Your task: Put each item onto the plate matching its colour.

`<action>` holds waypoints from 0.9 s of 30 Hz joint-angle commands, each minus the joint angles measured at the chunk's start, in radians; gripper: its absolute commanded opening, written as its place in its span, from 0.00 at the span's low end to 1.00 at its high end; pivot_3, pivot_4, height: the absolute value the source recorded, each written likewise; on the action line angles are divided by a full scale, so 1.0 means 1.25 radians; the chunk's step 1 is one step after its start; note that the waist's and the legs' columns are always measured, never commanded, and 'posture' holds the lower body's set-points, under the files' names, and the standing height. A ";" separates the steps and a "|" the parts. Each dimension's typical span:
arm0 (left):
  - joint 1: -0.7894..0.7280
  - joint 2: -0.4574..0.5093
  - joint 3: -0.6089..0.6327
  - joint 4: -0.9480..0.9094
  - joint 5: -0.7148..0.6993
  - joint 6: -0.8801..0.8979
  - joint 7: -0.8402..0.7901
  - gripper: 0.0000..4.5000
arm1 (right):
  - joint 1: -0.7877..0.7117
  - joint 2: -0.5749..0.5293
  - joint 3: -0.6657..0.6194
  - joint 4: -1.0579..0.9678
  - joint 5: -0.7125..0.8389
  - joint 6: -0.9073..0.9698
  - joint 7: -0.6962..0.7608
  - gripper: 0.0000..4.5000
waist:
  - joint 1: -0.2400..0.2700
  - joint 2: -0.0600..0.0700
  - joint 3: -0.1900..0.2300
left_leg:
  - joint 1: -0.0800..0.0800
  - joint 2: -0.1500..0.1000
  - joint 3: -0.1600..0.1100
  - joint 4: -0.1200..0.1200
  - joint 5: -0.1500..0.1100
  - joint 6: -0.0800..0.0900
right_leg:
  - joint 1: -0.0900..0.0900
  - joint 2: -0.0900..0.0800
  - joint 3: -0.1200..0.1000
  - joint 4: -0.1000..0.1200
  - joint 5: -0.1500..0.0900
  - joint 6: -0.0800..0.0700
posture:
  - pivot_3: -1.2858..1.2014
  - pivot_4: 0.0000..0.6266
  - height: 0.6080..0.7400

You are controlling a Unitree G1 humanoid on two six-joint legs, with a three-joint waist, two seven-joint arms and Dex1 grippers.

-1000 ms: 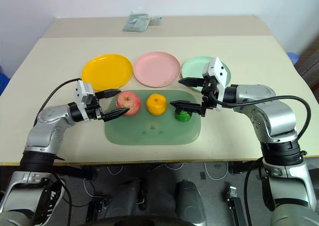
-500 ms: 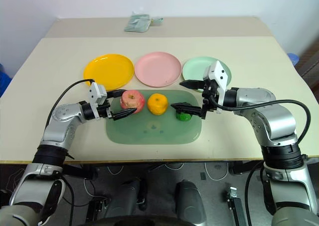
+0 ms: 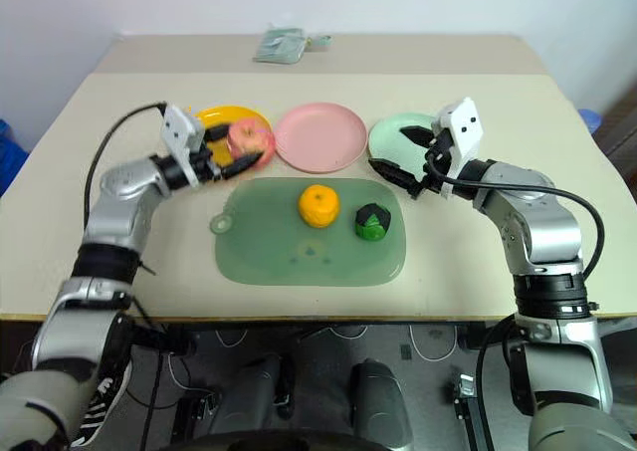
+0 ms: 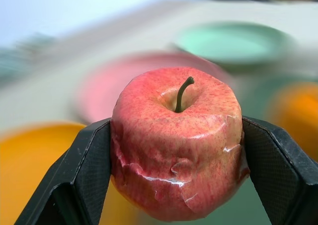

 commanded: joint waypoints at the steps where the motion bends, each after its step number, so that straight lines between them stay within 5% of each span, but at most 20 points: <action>1: -0.101 -0.045 0.006 0.147 0.041 -0.074 0.082 0.73 | -0.024 0.022 -0.022 -0.010 -0.006 -0.028 -0.030 1.00 | 0.003 0.000 0.000 | 0.000 0.000 0.001 0.000 0.000 0.000 | 0.000 0.000 0.000 0.000 0.000 0.000 | 0.52 0.24 1.00; 9: -0.269 -0.164 0.047 0.468 0.054 -0.117 0.170 0.73 | -0.012 0.035 -0.038 -0.070 0.017 -0.020 -0.040 1.00 | 0.002 -0.001 0.000 | -0.008 -0.001 0.004 0.004 0.000 0.001 | -0.007 0.000 0.000 -0.001 0.001 0.002 | 0.52 0.24 1.00; 19: -0.298 -0.227 0.074 0.537 0.084 -0.112 0.222 0.73 | 0.022 0.033 -0.053 -0.127 0.037 0.010 -0.060 1.00 | 0.002 -0.001 0.001 | -0.010 -0.001 0.004 0.004 0.000 0.001 | -0.008 0.000 0.000 0.000 0.001 0.002 | 0.52 0.24 1.00; 21: -0.297 -0.235 0.075 0.538 0.091 -0.111 0.219 0.96 | 0.021 0.034 -0.053 -0.130 0.038 0.012 -0.061 1.00 | 0.003 -0.001 0.001 | -0.010 -0.001 0.004 0.004 0.000 0.001 | -0.008 0.000 0.000 0.000 0.001 0.003 | 0.52 0.24 1.00; 27: -0.311 -0.226 0.081 0.526 0.102 -0.136 0.193 0.99 | 0.019 0.031 -0.052 -0.132 0.045 0.016 -0.058 1.00 | 0.000 -0.001 0.001 | -0.010 -0.001 0.004 0.004 0.000 0.001 | -0.008 0.000 0.000 0.000 0.002 0.003 | 0.52 0.24 1.00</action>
